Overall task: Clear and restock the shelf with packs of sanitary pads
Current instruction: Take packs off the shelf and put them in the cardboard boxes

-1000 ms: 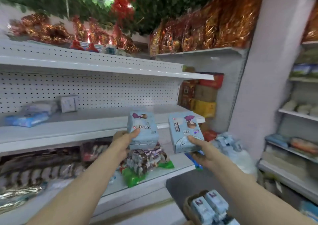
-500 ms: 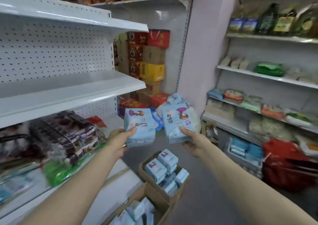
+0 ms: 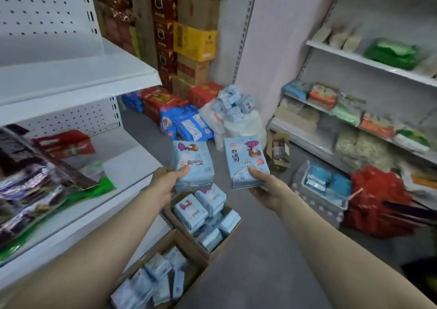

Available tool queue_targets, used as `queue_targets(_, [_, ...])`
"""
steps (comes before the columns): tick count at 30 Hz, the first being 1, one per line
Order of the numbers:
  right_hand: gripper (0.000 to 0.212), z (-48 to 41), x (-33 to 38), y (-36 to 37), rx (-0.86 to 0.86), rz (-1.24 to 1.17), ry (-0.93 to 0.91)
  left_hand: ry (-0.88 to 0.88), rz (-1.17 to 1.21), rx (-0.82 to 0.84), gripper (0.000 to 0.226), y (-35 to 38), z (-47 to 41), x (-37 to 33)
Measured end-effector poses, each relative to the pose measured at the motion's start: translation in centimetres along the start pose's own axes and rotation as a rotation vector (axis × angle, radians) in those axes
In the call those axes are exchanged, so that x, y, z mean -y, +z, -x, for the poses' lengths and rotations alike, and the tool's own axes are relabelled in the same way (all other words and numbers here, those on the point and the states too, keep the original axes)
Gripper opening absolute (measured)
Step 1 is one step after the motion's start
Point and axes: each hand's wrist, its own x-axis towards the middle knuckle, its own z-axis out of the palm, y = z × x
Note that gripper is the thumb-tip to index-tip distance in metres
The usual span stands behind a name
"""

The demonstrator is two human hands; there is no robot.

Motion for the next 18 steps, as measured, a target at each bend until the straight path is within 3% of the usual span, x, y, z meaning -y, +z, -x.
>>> queue_targets(5, [0.053, -9.7, 1.3, -3.5, 0.054, 0.130, 0.077, -0.086, 0.006, -0.097, 0.034, 2.7, -6.6, 3.6])
queue_targets(9, [0.065, -17.4, 2.9, -6.3, 0.134, 0.267, 0.163, -0.101, 0.083, -0.217, 0.032, 6.0, -10.6, 6.6])
queue_targets(11, [0.075, -20.6, 3.7, -7.7, 0.198, 0.358, 0.228, -0.147, 0.140, -0.269, 0.047, 7.5, -11.9, 8.5])
queue_targets(16, [0.049, -28.1, 3.9, -10.1, 0.303, 0.491, 0.363, -0.256, 0.283, -0.402, 0.048, 9.6, -14.6, 13.6])
queue_targets(18, [0.065, -30.9, 2.4, -10.9, 0.304, 0.540, 0.399, -0.300, 0.304, -0.486, 0.056, 9.5, -15.5, 16.3])
